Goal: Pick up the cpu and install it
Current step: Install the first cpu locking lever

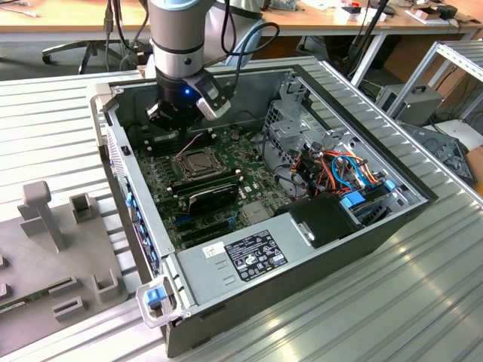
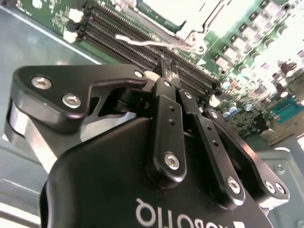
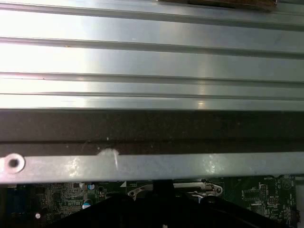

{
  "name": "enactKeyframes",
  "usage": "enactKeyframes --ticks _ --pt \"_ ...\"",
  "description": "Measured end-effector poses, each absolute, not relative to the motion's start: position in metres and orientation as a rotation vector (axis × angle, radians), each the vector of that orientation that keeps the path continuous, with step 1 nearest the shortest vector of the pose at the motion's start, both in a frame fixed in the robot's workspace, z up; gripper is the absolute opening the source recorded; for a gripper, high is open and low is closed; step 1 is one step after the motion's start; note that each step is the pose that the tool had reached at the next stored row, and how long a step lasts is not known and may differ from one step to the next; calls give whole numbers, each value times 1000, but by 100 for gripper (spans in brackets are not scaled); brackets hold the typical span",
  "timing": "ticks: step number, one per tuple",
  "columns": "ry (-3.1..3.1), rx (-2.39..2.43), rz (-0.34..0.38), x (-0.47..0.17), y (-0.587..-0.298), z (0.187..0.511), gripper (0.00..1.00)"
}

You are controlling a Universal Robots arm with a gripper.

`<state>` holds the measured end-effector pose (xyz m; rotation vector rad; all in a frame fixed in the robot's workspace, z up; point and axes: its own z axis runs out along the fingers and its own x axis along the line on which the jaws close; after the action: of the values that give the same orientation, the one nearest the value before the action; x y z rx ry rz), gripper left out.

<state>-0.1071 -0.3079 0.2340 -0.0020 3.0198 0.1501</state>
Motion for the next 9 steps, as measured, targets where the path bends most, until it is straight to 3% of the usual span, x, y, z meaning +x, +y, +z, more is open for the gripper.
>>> enactKeyframes --ticks 9 --pt "3017 1 199 -105 -311 234 11"
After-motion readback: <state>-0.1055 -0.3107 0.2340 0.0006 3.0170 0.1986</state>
